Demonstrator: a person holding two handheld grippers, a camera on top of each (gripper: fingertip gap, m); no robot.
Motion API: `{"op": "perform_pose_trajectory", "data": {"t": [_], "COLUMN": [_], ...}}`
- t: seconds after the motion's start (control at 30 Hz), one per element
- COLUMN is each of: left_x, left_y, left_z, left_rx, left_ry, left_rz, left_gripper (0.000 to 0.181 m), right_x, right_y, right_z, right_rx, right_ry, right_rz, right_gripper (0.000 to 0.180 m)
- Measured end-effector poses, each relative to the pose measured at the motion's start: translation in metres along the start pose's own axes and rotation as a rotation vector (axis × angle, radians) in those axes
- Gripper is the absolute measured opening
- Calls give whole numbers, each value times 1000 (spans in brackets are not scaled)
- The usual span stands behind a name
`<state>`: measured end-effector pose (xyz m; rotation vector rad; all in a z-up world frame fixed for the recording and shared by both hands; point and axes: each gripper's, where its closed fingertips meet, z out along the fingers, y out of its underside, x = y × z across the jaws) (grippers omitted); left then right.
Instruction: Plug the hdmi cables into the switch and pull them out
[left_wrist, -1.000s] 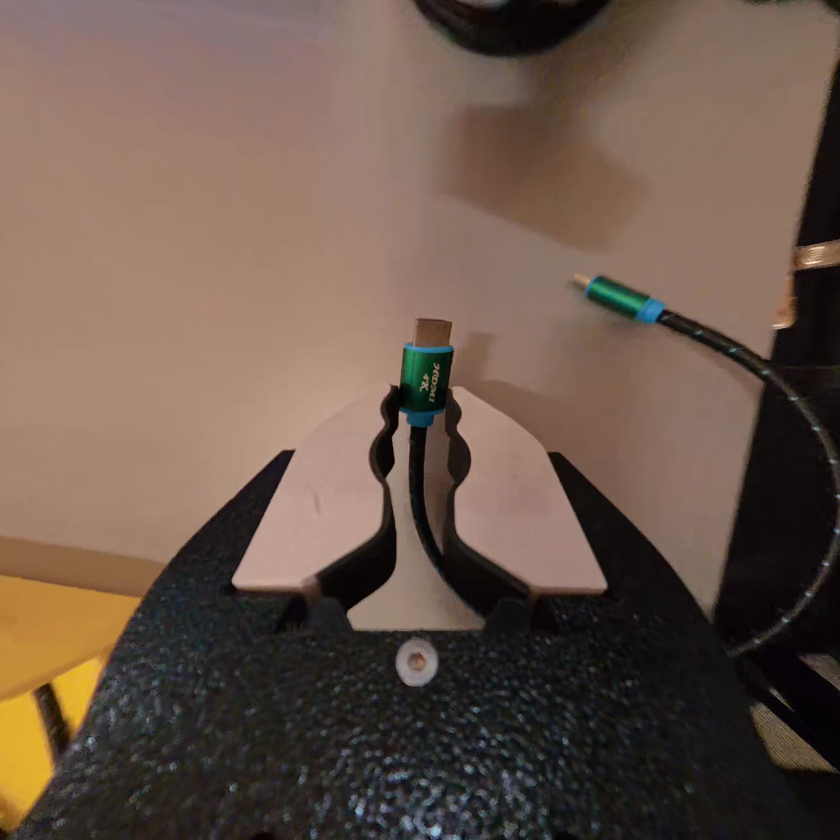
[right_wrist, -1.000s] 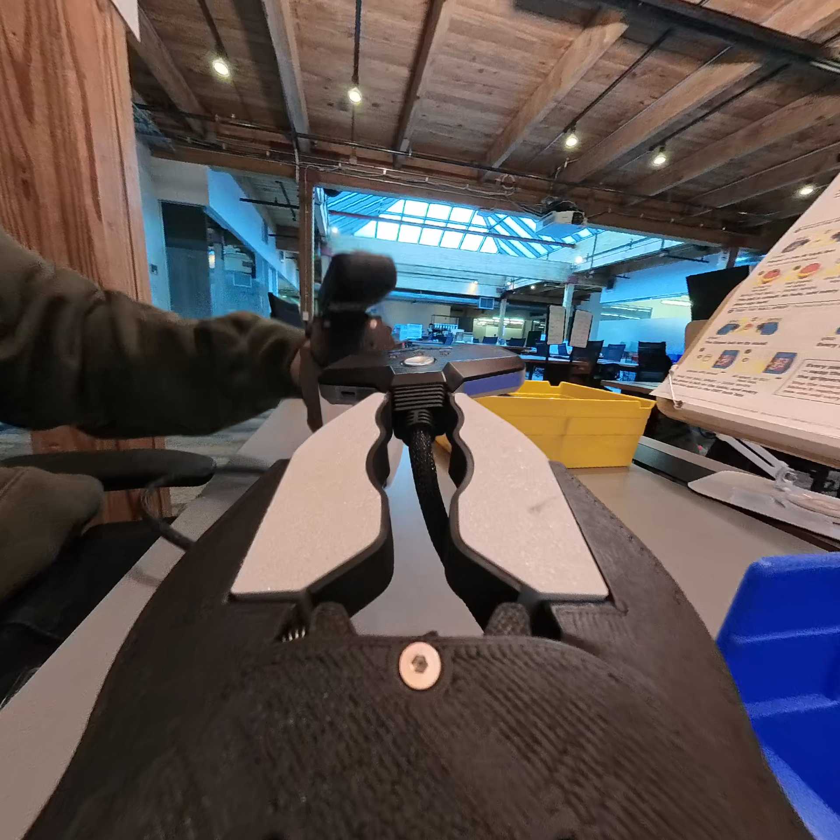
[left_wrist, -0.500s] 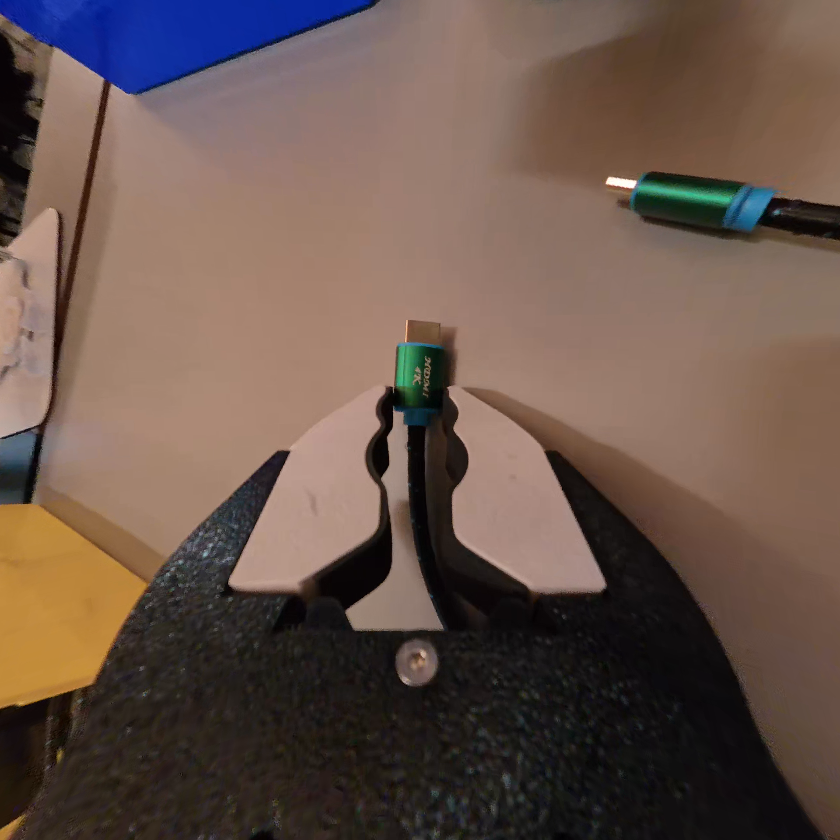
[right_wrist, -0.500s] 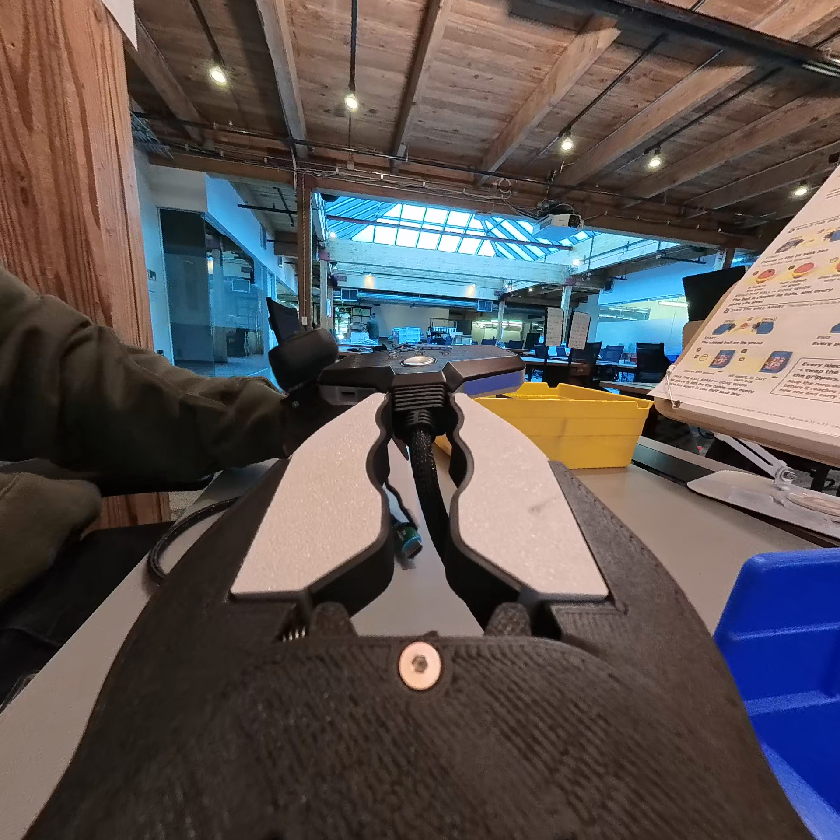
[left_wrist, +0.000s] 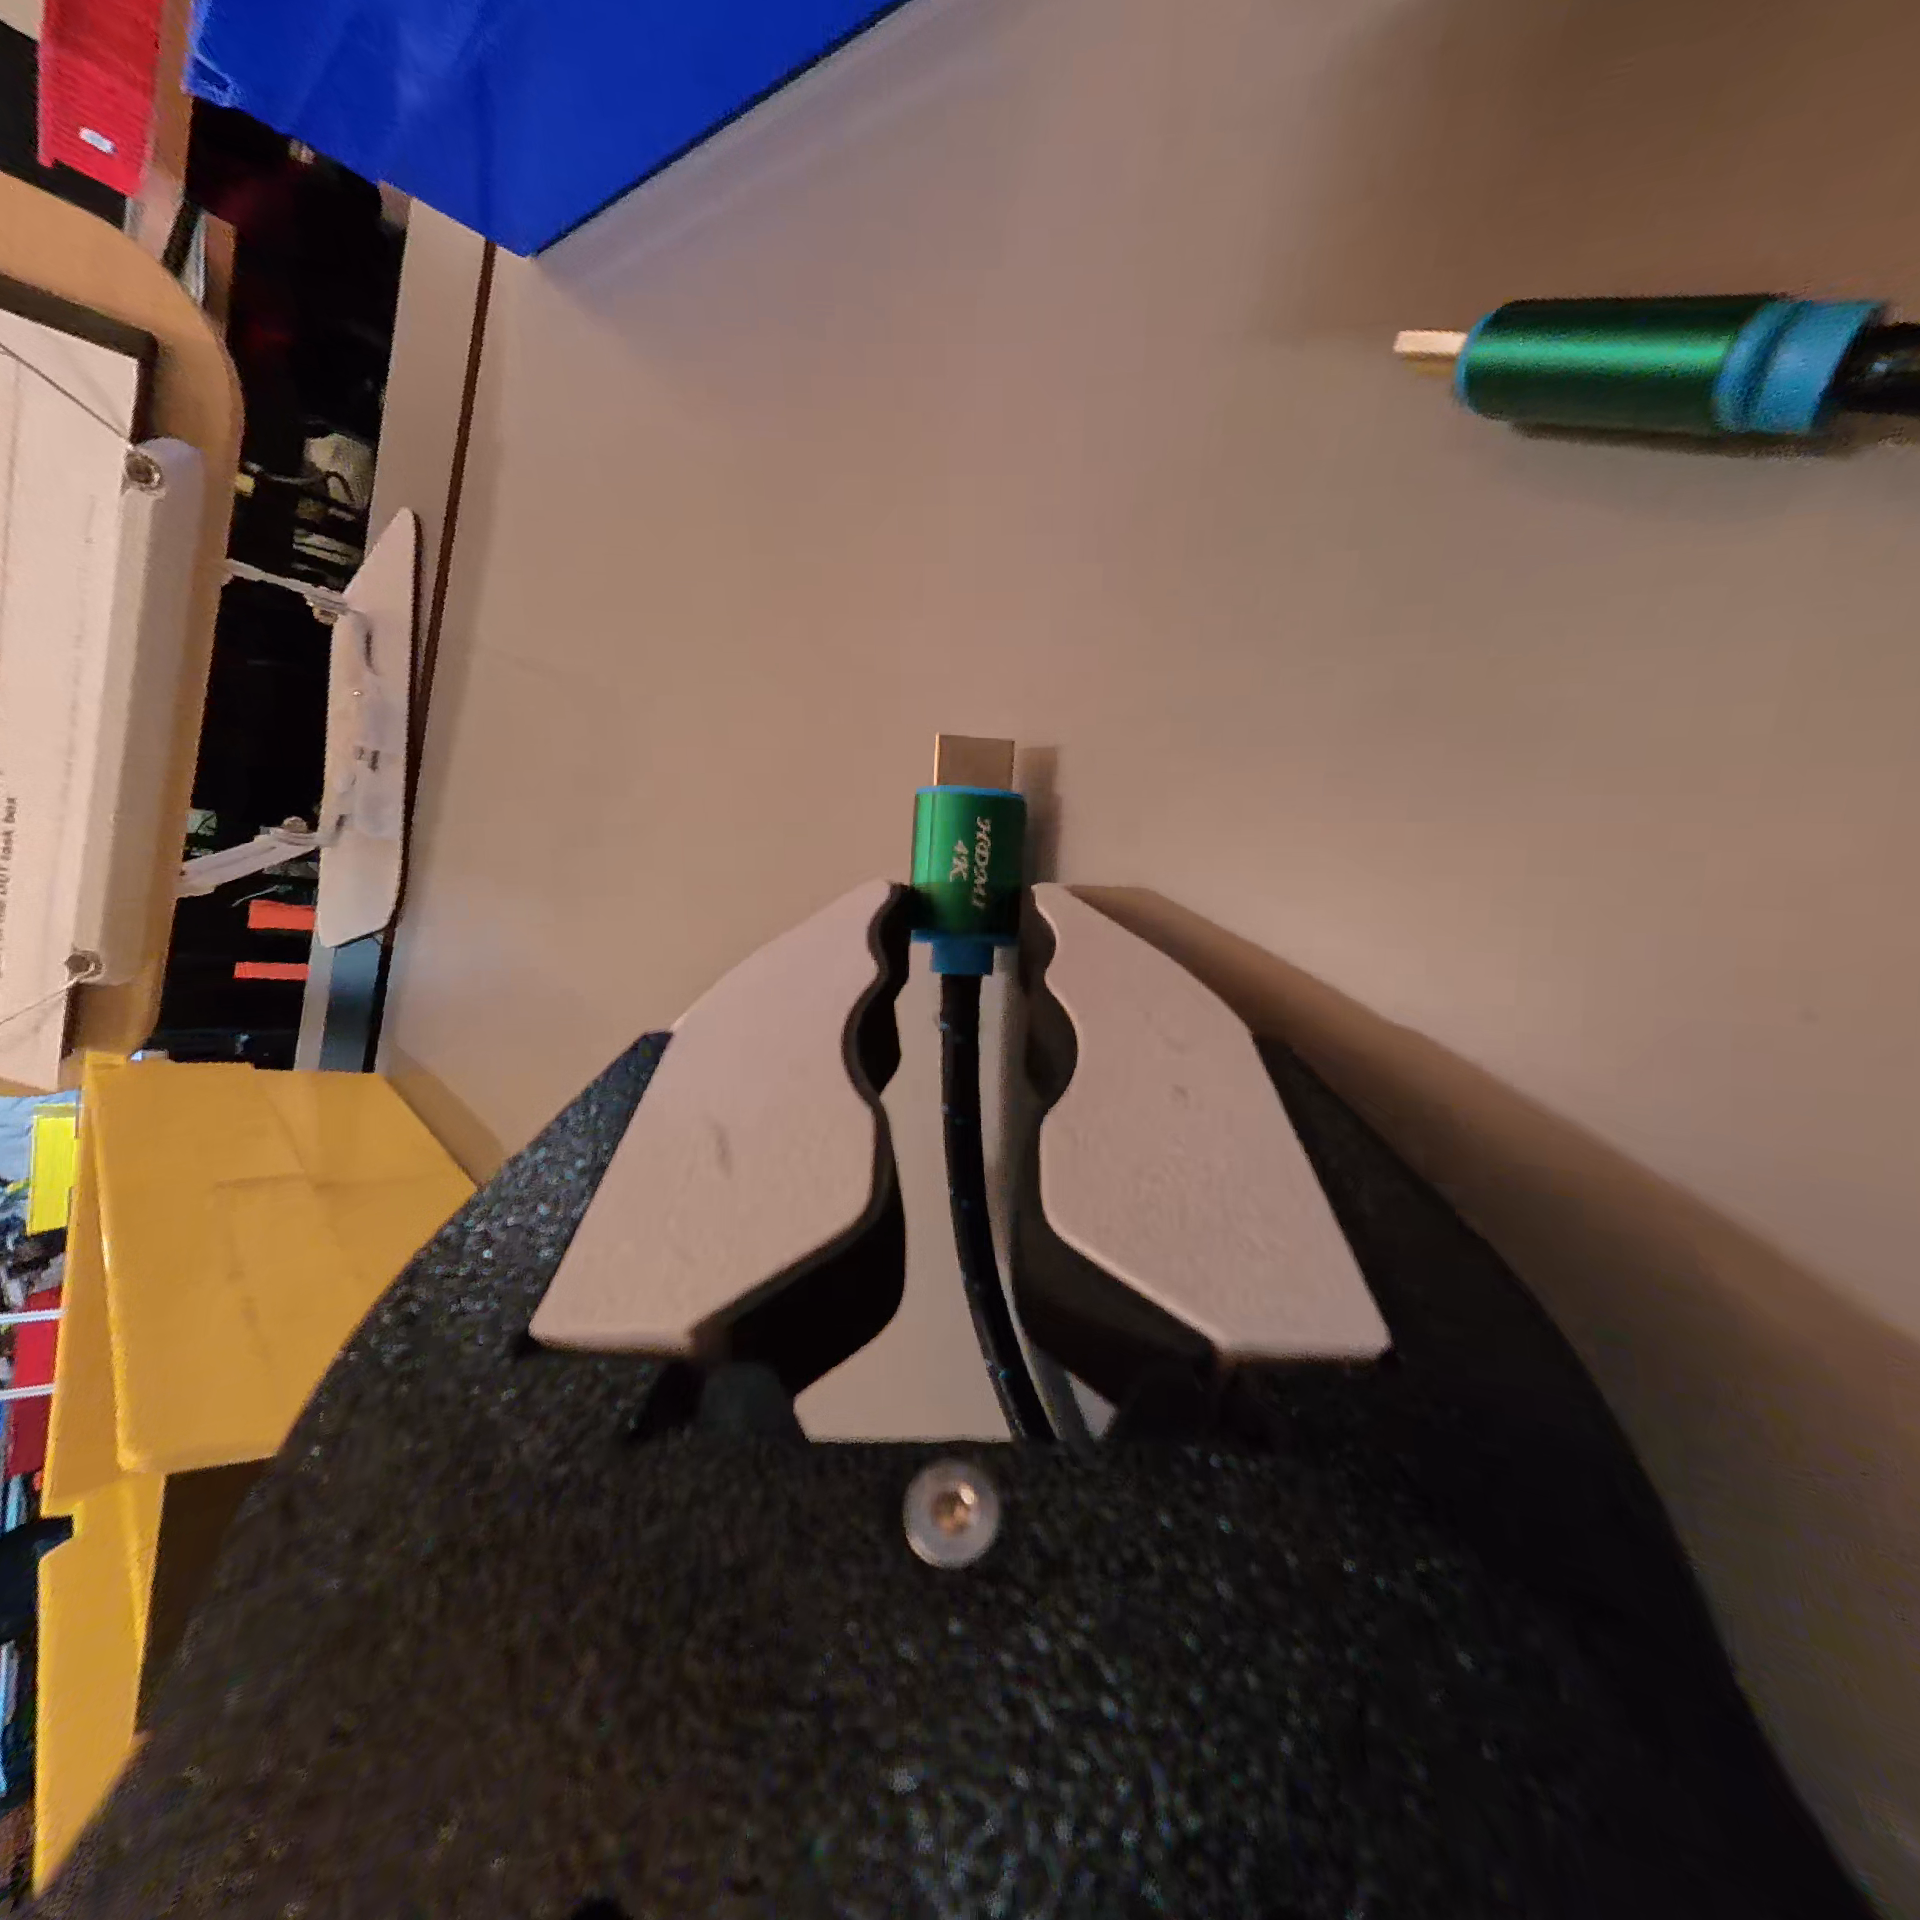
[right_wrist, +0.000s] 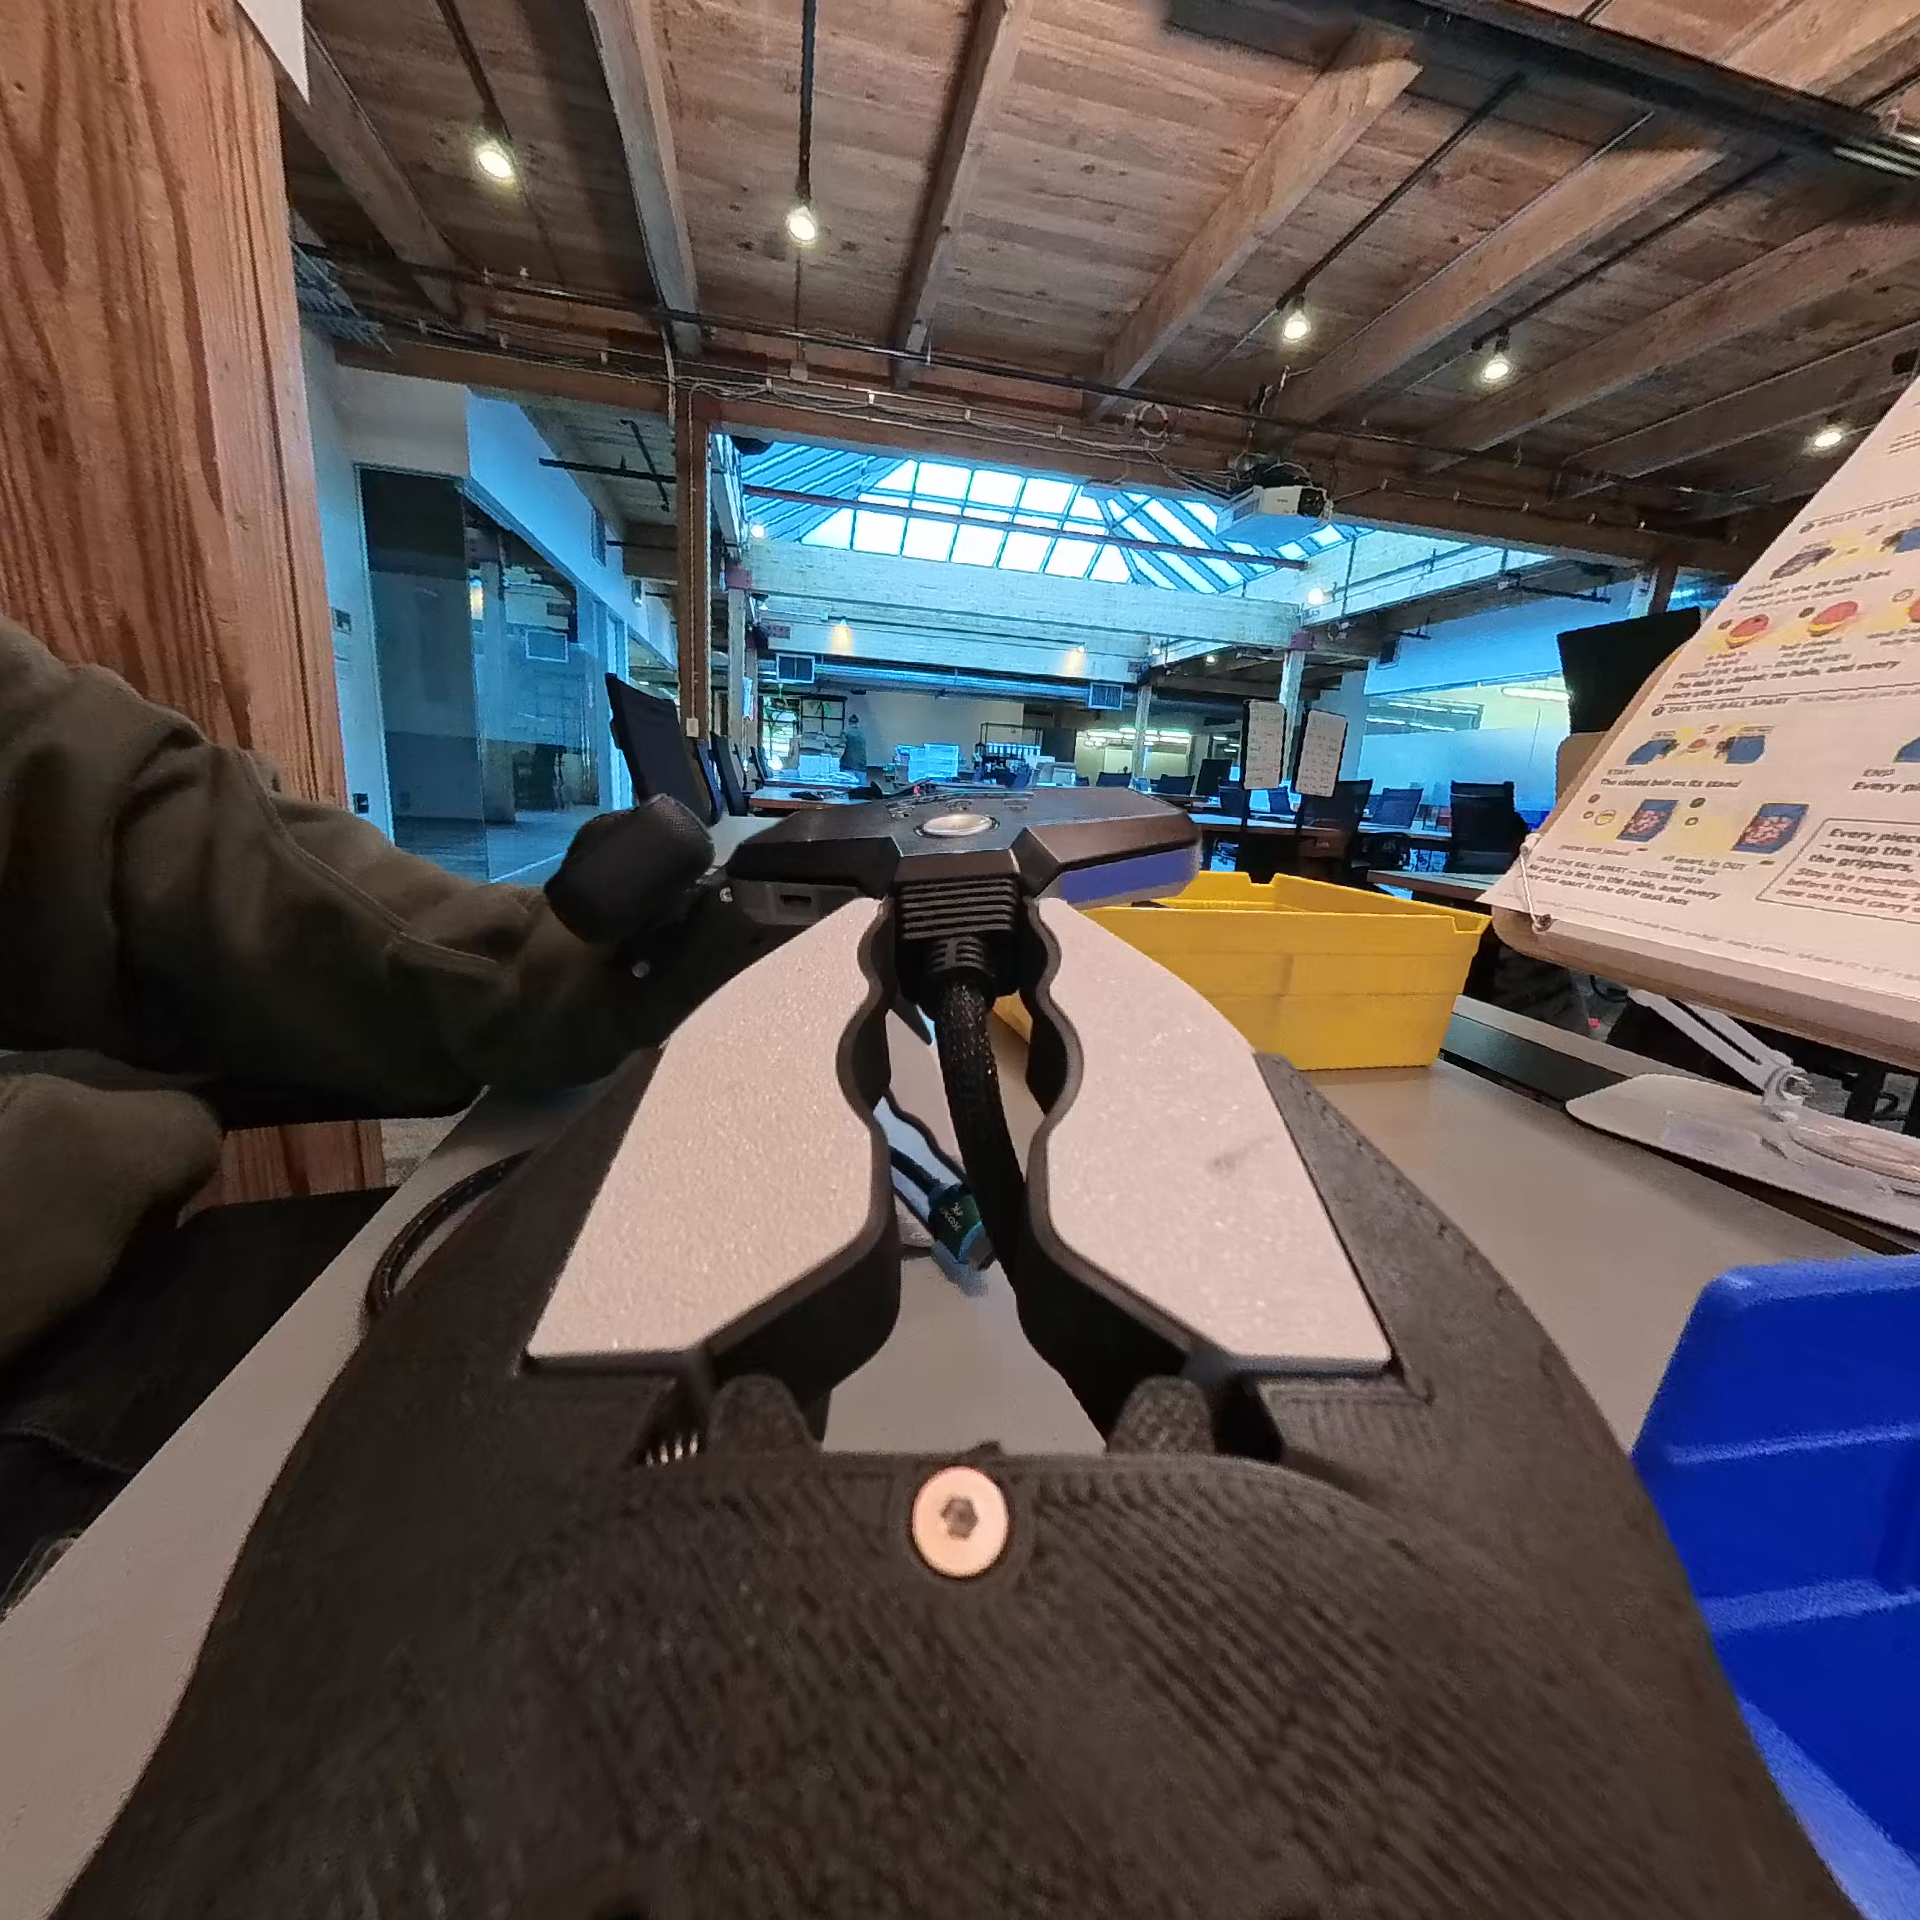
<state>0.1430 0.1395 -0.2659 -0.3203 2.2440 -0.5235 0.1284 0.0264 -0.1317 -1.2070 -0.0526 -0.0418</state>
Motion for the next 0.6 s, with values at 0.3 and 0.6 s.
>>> {"op": "perform_pose_trajectory", "data": {"t": [0.3,0.6], "left_x": [-6,-16], "left_y": [-10,-42], "left_z": [-29,-95], "left_rx": [36,-36], "left_ry": [372,754], "left_rz": [-344,-235], "left_gripper": [19,19], "right_x": [-1,-18], "right_y": [2,7], "right_z": [1,-3], "right_rx": [-22,-86], "right_ry": [1,-123], "right_rz": [-32,-44], "right_gripper": [22,22]}}
